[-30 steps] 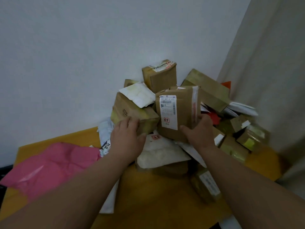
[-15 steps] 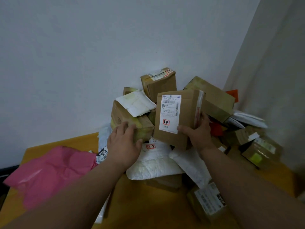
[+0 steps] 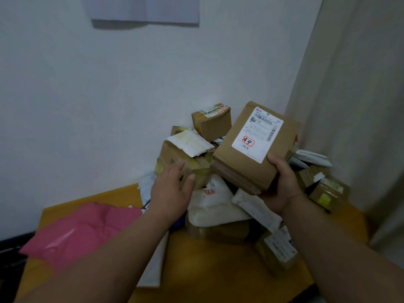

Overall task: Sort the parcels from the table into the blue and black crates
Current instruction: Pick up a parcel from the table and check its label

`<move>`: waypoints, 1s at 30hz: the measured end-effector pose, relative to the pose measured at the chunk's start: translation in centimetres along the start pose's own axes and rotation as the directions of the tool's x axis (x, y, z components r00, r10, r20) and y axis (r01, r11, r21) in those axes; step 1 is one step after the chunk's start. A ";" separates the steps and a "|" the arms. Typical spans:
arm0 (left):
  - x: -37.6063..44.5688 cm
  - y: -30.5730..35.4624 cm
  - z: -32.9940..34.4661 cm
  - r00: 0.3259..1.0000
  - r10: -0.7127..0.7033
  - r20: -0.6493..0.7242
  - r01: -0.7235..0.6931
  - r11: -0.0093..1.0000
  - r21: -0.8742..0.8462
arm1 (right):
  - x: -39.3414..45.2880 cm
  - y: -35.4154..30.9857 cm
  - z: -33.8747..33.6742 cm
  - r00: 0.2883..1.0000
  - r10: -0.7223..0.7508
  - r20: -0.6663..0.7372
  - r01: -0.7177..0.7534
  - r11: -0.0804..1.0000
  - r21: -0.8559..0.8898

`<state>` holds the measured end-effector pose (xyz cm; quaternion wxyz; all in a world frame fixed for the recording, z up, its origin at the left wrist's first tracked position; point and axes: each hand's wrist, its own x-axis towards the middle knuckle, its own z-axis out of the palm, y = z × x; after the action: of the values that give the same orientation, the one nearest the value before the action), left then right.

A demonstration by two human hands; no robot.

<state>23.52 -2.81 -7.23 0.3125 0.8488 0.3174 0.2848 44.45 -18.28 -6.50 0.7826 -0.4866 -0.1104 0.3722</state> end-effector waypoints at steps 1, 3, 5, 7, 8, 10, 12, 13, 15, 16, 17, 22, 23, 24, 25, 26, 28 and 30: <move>-0.8 -0.1 -1.0 1.000 -0.002 0.013 0.003 0.995 -0.102 | -0.9 0.7 0.6 0.998 0.025 0.050 -0.026 1.000 0.009; -2.6 -0.3 -3.1 0.996 -0.032 0.080 0.054 0.957 -0.287 | -2.9 2.7 2.4 0.988 0.059 0.143 -0.056 0.998 -0.023; -4.6 -1.0 -4.9 0.979 -0.084 0.184 0.148 0.918 -0.367 | -5.0 5.3 4.4 0.972 0.132 0.192 -0.118 0.990 -0.083; -6.5 -2.0 -6.6 0.951 -0.120 0.285 0.233 0.882 -0.409 | -6.7 8.2 6.2 0.956 0.190 0.224 -0.162 0.977 -0.138; -7.6 -2.3 -7.4 0.940 -0.141 0.312 0.271 0.863 -0.426 | -7.5 9.5 7.0 0.951 0.207 0.229 -0.172 0.971 -0.164; -9.6 -3.2 -8.9 0.933 -0.184 0.308 0.312 0.841 -0.443 | -8.9 11.7 8.1 0.949 0.232 0.214 -0.183 0.957 -0.225; -11.4 -3.9 -10.3 0.925 -0.240 0.294 0.354 0.823 -0.444 | -10.1 12.9 9.0 0.937 0.280 0.208 -0.209 0.928 -0.310; -12.2 -4.5 -11.0 0.920 -0.262 0.293 0.374 0.810 -0.452 | -10.8 13.2 9.3 0.924 0.315 0.218 -0.228 0.909 -0.349; -14.0 -5.4 -12.3 0.904 -0.302 0.304 0.418 0.779 -0.468 | -11.9 13.6 10.1 0.893 0.386 0.233 -0.258 0.861 -0.438; -14.9 -5.9 -12.8 0.896 -0.324 0.303 0.436 0.769 -0.468 | -12.2 13.8 10.4 0.880 0.411 0.240 -0.258 0.836 -0.485; -15.7 -6.3 -13.2 0.888 -0.347 0.301 0.454 0.760 -0.466 | -12.5 13.9 10.8 0.868 0.429 0.250 -0.250 0.813 -0.526; -19.8 -6.9 -14.0 0.857 -0.454 0.245 0.515 0.727 -0.455 | -14.0 14.8 12.2 0.832 0.484 0.270 -0.228 0.743 -0.629; -20.5 -6.9 -14.1 0.855 -0.460 0.238 0.517 0.724 -0.457 | -14.4 15.1 12.3 0.829 0.490 0.271 -0.228 0.738 -0.636; -21.2 -7.0 -14.3 0.852 -0.471 0.229 0.521 0.716 -0.464 | -14.9 15.4 12.4 0.821 0.498 0.278 -0.225 0.731 -0.644; -21.8 -7.2 -14.4 0.847 -0.486 0.217 0.527 0.710 -0.468 | -15.3 15.7 12.6 0.815 0.505 0.285 -0.220 0.724 -0.654; -22.5 -7.4 -14.6 0.843 -0.498 0.202 0.530 0.704 -0.473 | -15.7 16.0 12.9 0.812 0.508 0.288 -0.215 0.719 -0.661; -24.1 -8.1 -15.1 0.826 -0.533 0.182 0.548 0.687 -0.478 | -16.7 16.9 13.6 0.810 0.519 0.273 -0.218 0.699 -0.681; -25.9 -8.6 -16.0 0.810 -0.562 0.169 0.566 0.670 -0.480 | -17.7 17.9 14.5 0.799 0.532 0.279 -0.210 0.683 -0.700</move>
<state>-7.00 -10.58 -10.45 0.5987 0.5962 0.4756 0.2447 15.84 -16.16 -11.03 0.4241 -0.6310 -0.3082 0.5719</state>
